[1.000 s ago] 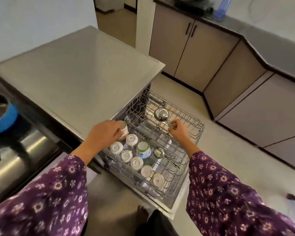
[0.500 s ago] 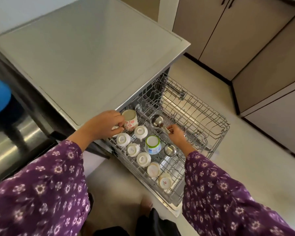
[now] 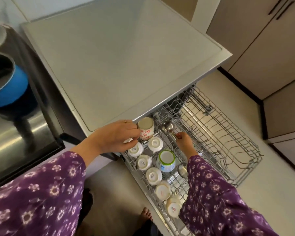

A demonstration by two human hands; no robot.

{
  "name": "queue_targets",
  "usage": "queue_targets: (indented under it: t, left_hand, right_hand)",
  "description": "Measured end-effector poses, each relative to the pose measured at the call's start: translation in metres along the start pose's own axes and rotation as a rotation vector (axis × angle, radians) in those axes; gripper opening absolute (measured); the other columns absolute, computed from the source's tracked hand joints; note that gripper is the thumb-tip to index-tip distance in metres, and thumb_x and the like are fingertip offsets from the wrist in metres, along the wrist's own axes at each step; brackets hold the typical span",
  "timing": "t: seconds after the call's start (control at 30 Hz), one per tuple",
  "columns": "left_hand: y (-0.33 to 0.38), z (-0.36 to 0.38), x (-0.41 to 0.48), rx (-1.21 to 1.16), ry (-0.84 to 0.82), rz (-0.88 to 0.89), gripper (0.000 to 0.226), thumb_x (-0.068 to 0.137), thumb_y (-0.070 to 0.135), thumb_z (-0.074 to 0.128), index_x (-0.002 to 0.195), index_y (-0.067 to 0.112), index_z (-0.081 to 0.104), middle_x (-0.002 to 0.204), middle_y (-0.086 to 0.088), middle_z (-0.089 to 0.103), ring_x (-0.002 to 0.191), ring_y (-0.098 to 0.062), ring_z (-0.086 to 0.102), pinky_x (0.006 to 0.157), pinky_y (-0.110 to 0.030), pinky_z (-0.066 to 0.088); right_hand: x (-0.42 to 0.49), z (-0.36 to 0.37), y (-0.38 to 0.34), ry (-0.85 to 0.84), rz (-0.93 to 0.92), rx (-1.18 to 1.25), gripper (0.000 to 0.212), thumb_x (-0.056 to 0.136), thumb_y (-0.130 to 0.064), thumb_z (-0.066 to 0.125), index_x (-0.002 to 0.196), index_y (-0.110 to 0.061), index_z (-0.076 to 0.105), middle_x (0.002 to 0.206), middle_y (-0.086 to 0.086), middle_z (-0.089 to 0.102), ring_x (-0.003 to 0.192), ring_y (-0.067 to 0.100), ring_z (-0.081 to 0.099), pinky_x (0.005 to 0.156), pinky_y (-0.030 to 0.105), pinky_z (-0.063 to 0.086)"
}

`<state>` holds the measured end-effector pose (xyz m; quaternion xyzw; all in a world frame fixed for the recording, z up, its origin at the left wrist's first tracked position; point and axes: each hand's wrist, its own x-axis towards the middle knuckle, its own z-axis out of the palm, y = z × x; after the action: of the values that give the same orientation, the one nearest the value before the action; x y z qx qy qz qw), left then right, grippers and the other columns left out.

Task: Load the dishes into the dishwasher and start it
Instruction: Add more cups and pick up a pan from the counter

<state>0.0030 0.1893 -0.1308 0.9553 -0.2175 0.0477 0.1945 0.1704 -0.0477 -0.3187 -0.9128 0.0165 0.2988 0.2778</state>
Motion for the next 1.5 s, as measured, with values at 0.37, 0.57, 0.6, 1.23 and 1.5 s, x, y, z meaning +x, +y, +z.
queue_targets:
  t: [0.37,0.57,0.6,1.23,1.5]
  left_hand:
    - [-0.007,0.006,-0.003,0.046,0.02,0.018,0.012,0.084,0.011,0.065,0.076,0.014,0.057,0.071,0.003,0.055,0.066,-0.011,0.04,0.064,-0.027,0.044]
    - [-0.002,0.001,-0.003,0.059,-0.049,-0.05,0.01,0.089,0.015,0.056,0.08,0.013,0.059,0.077,0.004,0.059,0.071,-0.012,0.046,0.069,-0.029,0.047]
    - [-0.001,-0.002,-0.002,0.042,-0.072,-0.084,0.012,0.09,0.016,0.054,0.08,0.013,0.058,0.077,0.003,0.059,0.073,-0.013,0.046,0.071,-0.029,0.046]
    - [0.068,-0.15,-0.285,-0.04,0.354,-0.849,0.023,0.092,0.045,0.048,0.085,0.025,0.058,0.071,0.013,0.047,0.068,-0.003,0.047,0.063,-0.025,0.041]
    - [0.068,-0.194,-0.482,0.044,0.644,-1.192,0.027,0.09,0.046,0.051,0.074,0.024,0.055,0.068,0.012,0.053,0.064,-0.007,0.051,0.06,-0.029,0.042]
  right_hand:
    - [0.006,0.003,-0.018,-0.007,-0.057,-0.097,0.038,0.09,0.006,0.045,0.123,-0.007,0.056,0.124,0.012,0.059,0.108,0.024,0.057,0.08,0.023,0.041]
    - [-0.042,-0.007,-0.04,0.064,-0.098,0.01,0.031,0.091,-0.002,0.05,0.12,-0.01,0.057,0.108,0.008,0.065,0.081,0.016,0.063,0.071,0.024,0.053]
    - [-0.054,-0.007,-0.046,0.065,-0.105,0.028,0.026,0.091,-0.005,0.052,0.117,-0.009,0.057,0.097,0.006,0.065,0.073,0.014,0.062,0.066,0.023,0.053]
    - [-0.38,0.026,-0.324,-0.368,-0.917,0.168,0.003,0.086,-0.016,0.067,0.085,-0.019,0.069,0.07,0.003,0.072,0.063,0.021,0.07,0.065,0.034,0.059]
    - [-0.475,0.147,-0.488,-0.456,-1.189,0.023,0.002,0.084,-0.019,0.068,0.085,-0.017,0.069,0.072,0.002,0.072,0.066,0.011,0.07,0.067,0.025,0.056]
